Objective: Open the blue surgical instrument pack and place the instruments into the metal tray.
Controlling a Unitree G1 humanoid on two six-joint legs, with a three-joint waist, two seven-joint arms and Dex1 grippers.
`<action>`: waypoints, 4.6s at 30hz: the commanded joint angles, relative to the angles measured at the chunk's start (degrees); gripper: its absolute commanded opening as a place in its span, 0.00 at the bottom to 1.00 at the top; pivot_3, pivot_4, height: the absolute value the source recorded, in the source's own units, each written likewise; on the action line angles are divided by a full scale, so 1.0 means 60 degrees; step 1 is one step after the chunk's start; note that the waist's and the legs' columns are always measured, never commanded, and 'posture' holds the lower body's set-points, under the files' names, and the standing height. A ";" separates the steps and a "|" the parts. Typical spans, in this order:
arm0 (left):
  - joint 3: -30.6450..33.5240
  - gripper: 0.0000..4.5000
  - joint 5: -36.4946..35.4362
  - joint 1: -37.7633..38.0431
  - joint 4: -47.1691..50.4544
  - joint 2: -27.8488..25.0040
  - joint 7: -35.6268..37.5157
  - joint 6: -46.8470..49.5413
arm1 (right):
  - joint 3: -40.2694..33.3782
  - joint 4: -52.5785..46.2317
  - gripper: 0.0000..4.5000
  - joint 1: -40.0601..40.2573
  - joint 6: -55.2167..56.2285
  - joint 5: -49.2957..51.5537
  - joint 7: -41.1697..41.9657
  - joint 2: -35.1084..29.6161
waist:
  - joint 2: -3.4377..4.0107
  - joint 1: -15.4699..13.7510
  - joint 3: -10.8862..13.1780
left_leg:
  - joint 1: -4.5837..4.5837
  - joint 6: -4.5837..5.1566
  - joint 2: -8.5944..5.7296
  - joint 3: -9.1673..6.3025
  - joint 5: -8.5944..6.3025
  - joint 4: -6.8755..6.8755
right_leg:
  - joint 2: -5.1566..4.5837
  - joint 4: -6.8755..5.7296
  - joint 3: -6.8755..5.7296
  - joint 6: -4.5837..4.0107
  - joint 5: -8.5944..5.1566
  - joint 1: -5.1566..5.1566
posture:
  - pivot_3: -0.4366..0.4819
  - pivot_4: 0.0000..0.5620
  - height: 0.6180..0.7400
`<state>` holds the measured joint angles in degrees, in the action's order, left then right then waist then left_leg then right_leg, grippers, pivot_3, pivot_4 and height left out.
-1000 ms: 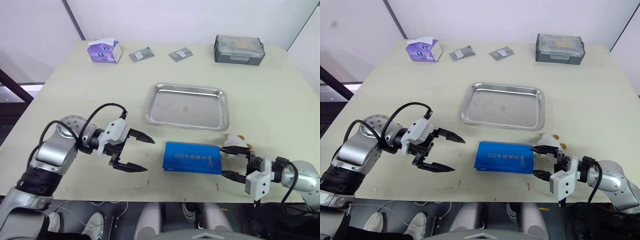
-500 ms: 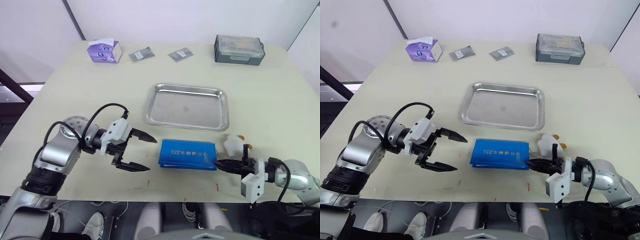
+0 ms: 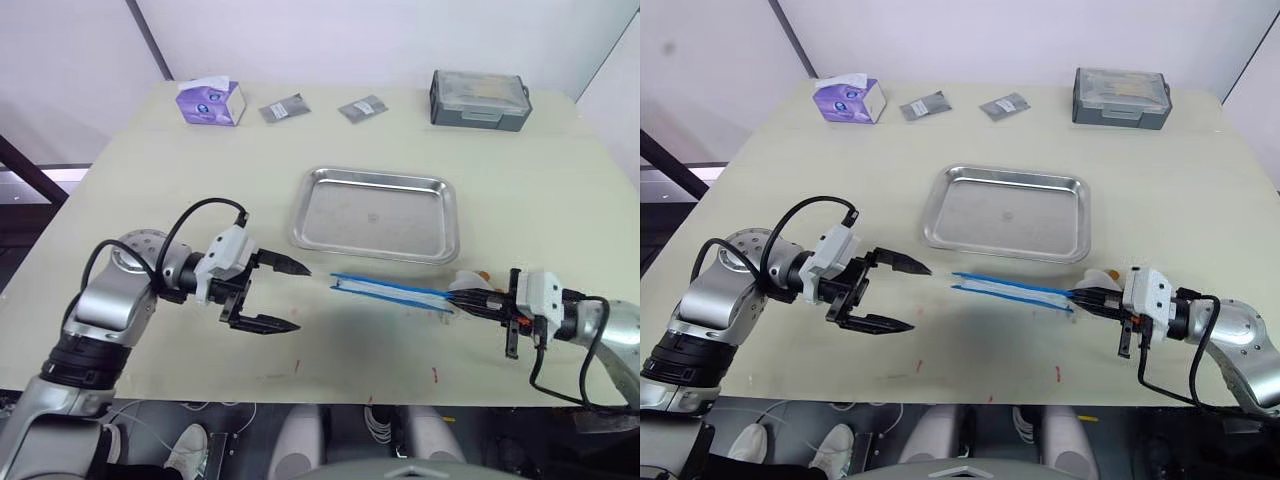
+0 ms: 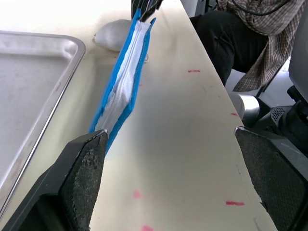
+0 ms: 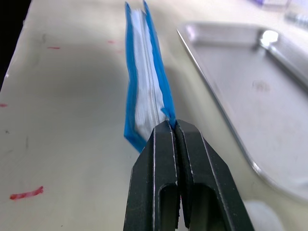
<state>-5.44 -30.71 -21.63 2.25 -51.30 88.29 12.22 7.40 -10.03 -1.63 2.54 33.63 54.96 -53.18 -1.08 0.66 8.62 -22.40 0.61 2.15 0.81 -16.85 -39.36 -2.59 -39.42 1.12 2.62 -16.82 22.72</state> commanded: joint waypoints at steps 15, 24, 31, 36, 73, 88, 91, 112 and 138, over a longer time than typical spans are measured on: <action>0.0622 1.00 0.0450 -0.0896 -0.2359 0.1681 -0.0616 -0.0753 | -0.0659 0.1340 0.02 -0.1341 -0.0067 -0.1060 0.1402 0.1496 | 0.0002 -0.0001 0.0001 | -0.0007 0.0001 -0.0002 -0.0002 0.0000 -0.0001 | 0.0006 -0.0002 -0.0005 0.0001 0.0001 0.0005 | 0.48 0.27 1.00; -0.0095 1.00 0.1303 -0.1655 -0.3888 0.2823 -0.0093 -0.1647 | -0.0805 0.1316 0.02 -0.1441 -0.0105 -0.1295 0.1551 0.1791 | 0.0003 0.0000 0.0001 | -0.0008 0.0000 -0.0005 0.0001 0.0000 -0.0007 | 0.0006 -0.0004 -0.0003 0.0001 0.0001 0.0004 | 0.48 0.27 1.00; -0.0352 1.00 0.1560 -0.2048 -0.4485 0.3433 0.0178 -0.1814 | -0.0871 0.1255 0.02 -0.1472 -0.0196 -0.1428 0.1576 0.1924 | 0.0003 0.0023 0.0001 | -0.0009 0.0000 -0.0004 -0.0003 0.0000 -0.0008 | 0.0007 -0.0006 -0.0004 0.0001 0.0001 0.0005 | 0.48 0.27 1.00; -0.0374 0.68 0.1578 -0.1976 -0.4399 0.3568 0.0216 -0.1718 | -0.0919 0.1220 0.00 -0.1470 -0.0246 -0.1508 0.1539 0.1988 | 0.0003 0.0021 0.0001 | -0.0009 0.0000 -0.0004 -0.0005 0.0000 -0.0007 | 0.0007 -0.0006 -0.0005 0.0001 0.0001 0.0005 | 0.48 0.27 1.00; -0.0047 0.00 0.1295 -0.0338 -0.1980 0.2532 -0.0338 -0.1218 | -0.2556 -0.0459 0.98 0.0046 -0.2207 -0.0565 0.1864 0.1057 | 0.0003 -0.0001 0.0001 | -0.0010 0.0001 -0.0003 -0.0012 0.0000 -0.0005 | 0.0006 -0.0002 -0.0008 0.0001 0.0001 0.0003 | 0.48 0.27 1.00; -0.0151 0.00 0.1388 -0.0430 -0.1991 0.2455 -0.0266 -0.1366 | -0.1885 0.0855 0.93 0.0125 -0.2537 -0.2174 0.1189 0.1048 | 0.0003 0.0005 0.0001 | -0.0009 0.0001 -0.0003 -0.0008 0.0000 -0.0004 | 0.0006 -0.0001 -0.0005 0.0001 0.0001 0.0003 | 0.48 0.27 1.00; -0.0148 0.00 0.1404 -0.0437 -0.1983 0.2456 -0.0289 -0.1382 | -0.1931 0.0832 0.78 0.0160 -0.2894 -0.2002 0.1192 0.1084 | 0.0003 0.0006 0.0001 | -0.0009 0.0001 -0.0003 -0.0008 -0.0001 -0.0004 | 0.0006 -0.0001 -0.0006 0.0001 0.0001 0.0003 | 0.48 0.27 1.00; -0.0247 0.00 0.1784 -0.0426 -0.2253 0.2399 -0.0455 -0.1860 | -0.5344 -0.0347 0.00 0.0340 -0.5339 0.2685 0.1018 0.1724 | 0.0003 -0.0010 0.0001 | -0.0014 0.0001 -0.0003 -0.0012 -0.0001 -0.0003 | 0.0005 0.0001 -0.0007 0.0001 0.0001 0.0002 | 0.48 0.27 1.00; -0.0787 0.00 0.2054 -0.1008 -0.2592 0.2927 -0.0481 -0.1857 | -0.0780 -0.1947 0.00 -0.4961 -0.5701 0.1196 -0.0169 0.2383 | 0.0016 -0.0006 0.0008 | -0.0067 0.0001 -0.0007 -0.0045 0.0000 -0.0002 | 0.0007 0.0036 -0.0025 0.0003 0.0002 0.0022 | 0.48 0.27 1.00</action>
<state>-9.39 -19.27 -27.57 -13.10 -33.73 84.92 1.43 1.82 -20.90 -29.35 -34.41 42.99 52.94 -39.35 -0.98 0.62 8.66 -22.80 0.61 2.11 0.56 -16.85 -39.37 -2.57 -39.21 0.97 2.65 -16.81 22.85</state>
